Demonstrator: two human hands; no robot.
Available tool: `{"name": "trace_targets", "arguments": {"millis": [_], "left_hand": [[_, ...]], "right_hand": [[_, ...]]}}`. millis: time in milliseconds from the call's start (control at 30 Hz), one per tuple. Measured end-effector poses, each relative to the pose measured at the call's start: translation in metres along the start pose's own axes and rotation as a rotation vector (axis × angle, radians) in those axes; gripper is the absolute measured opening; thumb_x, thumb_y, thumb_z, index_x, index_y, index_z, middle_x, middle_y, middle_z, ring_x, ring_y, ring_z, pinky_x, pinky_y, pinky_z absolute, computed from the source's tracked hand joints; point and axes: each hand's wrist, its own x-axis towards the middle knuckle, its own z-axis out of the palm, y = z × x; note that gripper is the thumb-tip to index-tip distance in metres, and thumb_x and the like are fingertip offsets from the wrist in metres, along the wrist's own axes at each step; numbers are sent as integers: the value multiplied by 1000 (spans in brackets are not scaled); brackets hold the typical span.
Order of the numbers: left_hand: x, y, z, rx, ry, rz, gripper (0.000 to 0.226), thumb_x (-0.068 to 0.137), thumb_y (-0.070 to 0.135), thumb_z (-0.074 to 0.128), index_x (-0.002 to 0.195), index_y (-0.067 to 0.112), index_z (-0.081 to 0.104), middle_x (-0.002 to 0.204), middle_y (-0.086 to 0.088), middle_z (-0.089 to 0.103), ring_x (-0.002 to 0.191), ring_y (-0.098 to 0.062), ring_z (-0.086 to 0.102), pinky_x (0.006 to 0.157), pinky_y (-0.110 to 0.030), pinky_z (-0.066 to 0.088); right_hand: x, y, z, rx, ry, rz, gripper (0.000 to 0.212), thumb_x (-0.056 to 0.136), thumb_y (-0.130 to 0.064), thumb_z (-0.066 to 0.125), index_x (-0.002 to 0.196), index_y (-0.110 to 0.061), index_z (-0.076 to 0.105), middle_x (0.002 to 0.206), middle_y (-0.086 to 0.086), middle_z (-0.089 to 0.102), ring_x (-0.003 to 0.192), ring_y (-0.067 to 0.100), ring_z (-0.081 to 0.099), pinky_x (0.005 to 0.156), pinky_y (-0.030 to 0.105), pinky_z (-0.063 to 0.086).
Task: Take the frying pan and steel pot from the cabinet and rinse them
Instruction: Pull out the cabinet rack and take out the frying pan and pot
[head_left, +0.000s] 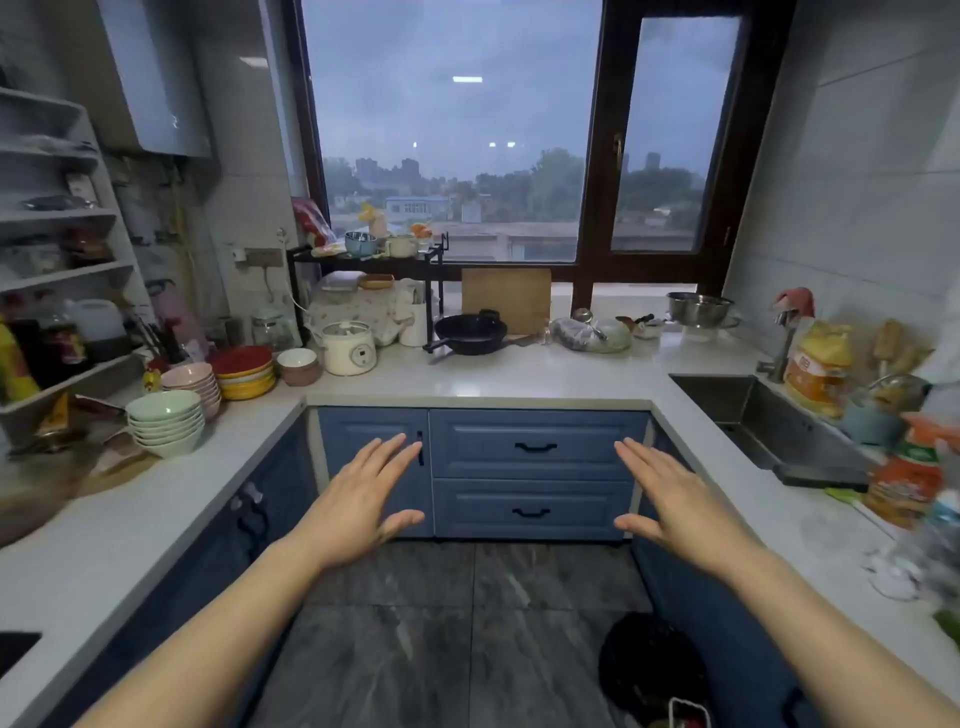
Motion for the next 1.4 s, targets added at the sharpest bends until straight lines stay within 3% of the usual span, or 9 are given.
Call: {"name": "trace_targets", "arguments": {"millis": [200, 533, 833, 1100, 1267, 1400], "left_hand": [[58, -33, 39, -19, -8, 1, 90, 78, 79, 25, 152, 34, -1, 160, 9, -2, 148, -17, -2, 119, -38, 14], [204, -115, 89, -64, -96, 39, 97, 70, 87, 14, 151, 36, -3, 160, 9, -3, 148, -17, -2, 119, -40, 15], [313, -150, 138, -101, -151, 73, 83, 86, 65, 42, 151, 36, 0, 160, 10, -2, 148, -16, -1, 120, -40, 16], [415, -170, 190, -109, -168, 77, 84, 83, 70, 35, 151, 35, 0, 160, 10, -1, 148, -15, -1, 120, -39, 15], [489, -182, 234, -104, -187, 51, 92, 77, 84, 17, 152, 33, 3, 160, 6, 8, 147, -17, 5, 119, -42, 20], [545, -185, 267, -107, -220, 11, 97, 74, 87, 10, 152, 30, 5, 160, 4, 10, 147, -18, 7, 120, -37, 14]], "right_hand": [[62, 22, 42, 29, -35, 31, 94, 88, -54, 61, 157, -30, 3, 163, -9, 4, 150, 16, 10, 122, 35, 17], [204, 56, 102, 75, -65, 133, 93, 88, -53, 61, 157, -28, 4, 164, -7, 6, 150, 16, 12, 121, 38, 21], [299, 98, 144, 109, -97, 198, 94, 86, -48, 67, 157, -27, 8, 163, -8, 11, 149, 15, 14, 119, 42, 25], [392, 163, 196, 108, -136, 180, 92, 88, -50, 63, 157, -25, 7, 163, -8, 11, 149, 15, 14, 120, 41, 24], [465, 218, 237, 147, -182, 155, 90, 90, -51, 61, 157, -27, 5, 164, -7, 8, 149, 14, 11, 120, 41, 23], [520, 257, 269, 171, -227, 147, 91, 90, -51, 60, 157, -27, 4, 164, -8, 7, 150, 13, 10, 121, 39, 21]]}}
